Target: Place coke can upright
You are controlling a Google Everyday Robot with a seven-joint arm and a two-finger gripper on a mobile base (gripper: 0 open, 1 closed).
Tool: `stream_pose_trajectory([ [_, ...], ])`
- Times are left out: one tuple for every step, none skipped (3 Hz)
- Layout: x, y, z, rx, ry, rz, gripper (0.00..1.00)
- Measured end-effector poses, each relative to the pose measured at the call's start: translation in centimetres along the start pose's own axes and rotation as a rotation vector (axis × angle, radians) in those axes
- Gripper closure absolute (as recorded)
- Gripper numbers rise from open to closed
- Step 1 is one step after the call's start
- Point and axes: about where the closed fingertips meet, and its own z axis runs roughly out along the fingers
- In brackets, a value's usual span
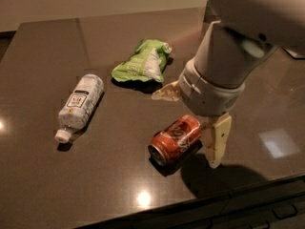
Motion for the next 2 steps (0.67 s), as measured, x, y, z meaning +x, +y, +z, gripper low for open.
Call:
stream_pose_trajectory([
  [-0.8, 0.3, 2.2, -0.055, 0.028, -0.031, 0.0],
  [-1.4, 0.3, 3.7, -0.099, 0.046, -0.057, 0.0],
])
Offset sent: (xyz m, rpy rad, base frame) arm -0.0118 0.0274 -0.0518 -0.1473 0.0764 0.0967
